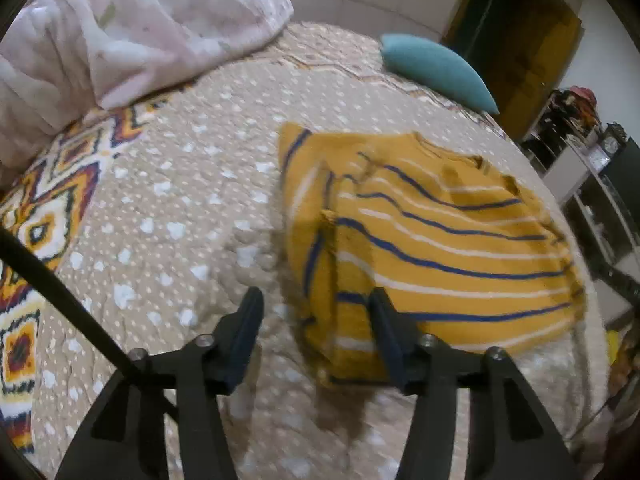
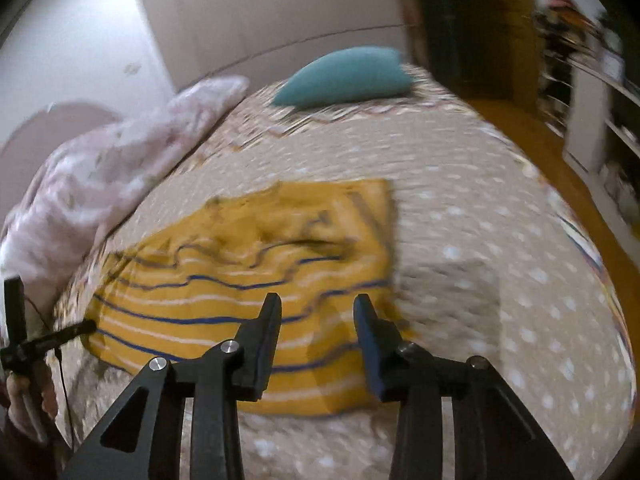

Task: Fold small clothes

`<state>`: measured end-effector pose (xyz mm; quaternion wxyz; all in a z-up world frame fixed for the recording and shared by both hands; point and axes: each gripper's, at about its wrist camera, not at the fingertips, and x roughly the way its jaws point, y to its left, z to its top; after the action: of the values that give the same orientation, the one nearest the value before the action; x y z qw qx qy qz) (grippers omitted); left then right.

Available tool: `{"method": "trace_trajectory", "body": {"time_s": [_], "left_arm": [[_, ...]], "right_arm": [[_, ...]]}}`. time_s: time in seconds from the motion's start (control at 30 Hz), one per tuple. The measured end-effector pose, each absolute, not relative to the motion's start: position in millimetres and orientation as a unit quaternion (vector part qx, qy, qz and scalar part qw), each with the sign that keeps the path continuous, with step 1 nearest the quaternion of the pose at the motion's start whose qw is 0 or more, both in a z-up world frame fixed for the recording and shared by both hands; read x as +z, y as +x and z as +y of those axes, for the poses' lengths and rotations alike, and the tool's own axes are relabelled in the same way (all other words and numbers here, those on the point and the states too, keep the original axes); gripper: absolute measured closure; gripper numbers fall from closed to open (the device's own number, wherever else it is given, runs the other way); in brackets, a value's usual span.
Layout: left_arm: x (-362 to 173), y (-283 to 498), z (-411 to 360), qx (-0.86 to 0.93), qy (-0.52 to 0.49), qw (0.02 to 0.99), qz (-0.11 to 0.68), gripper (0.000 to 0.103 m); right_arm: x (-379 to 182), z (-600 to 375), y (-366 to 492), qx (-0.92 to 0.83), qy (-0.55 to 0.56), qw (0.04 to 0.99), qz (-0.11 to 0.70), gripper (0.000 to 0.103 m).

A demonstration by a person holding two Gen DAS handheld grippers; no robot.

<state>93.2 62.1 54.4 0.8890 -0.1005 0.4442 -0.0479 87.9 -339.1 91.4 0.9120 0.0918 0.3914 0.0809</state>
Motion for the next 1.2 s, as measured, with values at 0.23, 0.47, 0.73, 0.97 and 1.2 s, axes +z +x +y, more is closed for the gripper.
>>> {"method": "trace_trajectory", "body": {"time_s": [0.23, 0.47, 0.73, 0.97, 1.2], "left_arm": [[30, 93, 80, -0.074, -0.154, 0.9, 0.402, 0.034], [22, 89, 121, -0.131, -0.288, 0.873, 0.372, 0.034], [49, 71, 143, -0.101, -0.264, 0.901, 0.328, 0.032], [39, 76, 168, -0.08, -0.304, 0.887, 0.339, 0.031], [31, 78, 171, -0.081, -0.309, 0.88, 0.351, 0.031]], "right_arm": [[48, -283, 196, 0.057, 0.006, 0.885, 0.461, 0.066], [64, -259, 263, -0.066, -0.086, 0.877, 0.469, 0.062], [110, -117, 228, 0.154, -0.052, 0.87, 0.465, 0.052], [84, 1, 215, 0.263, -0.063, 0.828, 0.492, 0.051], [52, 23, 229, 0.218, -0.117, 0.817, 0.52, 0.096]]}}
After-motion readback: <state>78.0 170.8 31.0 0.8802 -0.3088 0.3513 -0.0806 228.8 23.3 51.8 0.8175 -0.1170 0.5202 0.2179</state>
